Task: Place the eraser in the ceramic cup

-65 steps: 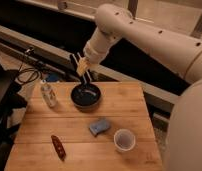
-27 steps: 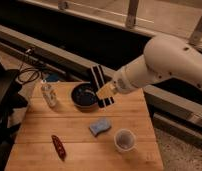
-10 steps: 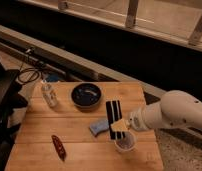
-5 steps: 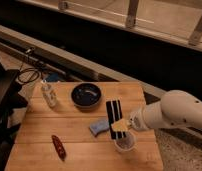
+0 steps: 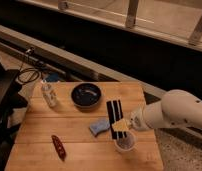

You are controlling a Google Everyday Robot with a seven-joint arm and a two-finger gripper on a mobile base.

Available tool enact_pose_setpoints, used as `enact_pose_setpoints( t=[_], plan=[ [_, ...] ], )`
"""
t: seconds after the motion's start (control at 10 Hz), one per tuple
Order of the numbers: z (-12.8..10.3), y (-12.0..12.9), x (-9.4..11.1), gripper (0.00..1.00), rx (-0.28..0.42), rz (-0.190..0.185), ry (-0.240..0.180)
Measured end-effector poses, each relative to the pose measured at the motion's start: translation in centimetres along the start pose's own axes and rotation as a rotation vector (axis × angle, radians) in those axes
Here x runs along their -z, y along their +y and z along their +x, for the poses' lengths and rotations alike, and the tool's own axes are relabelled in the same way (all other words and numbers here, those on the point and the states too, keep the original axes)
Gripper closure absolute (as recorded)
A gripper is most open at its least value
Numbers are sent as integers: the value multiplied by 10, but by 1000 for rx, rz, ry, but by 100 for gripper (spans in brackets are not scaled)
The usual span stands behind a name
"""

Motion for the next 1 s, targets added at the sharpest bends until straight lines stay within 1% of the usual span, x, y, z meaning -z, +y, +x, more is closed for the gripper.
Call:
enact_pose_setpoints(
  t=[0.1,0.3,0.5,0.7,1.0],
  plan=[
    [0,0,0,90,1,0,1],
    [6,-2,-2,90,-12,14,25],
    [32,-15,-8,90,-59,43,74],
    [54,-28,-9,90,-108,63,101],
    [67,-43,-18,90,-157,82,144]
  ],
)
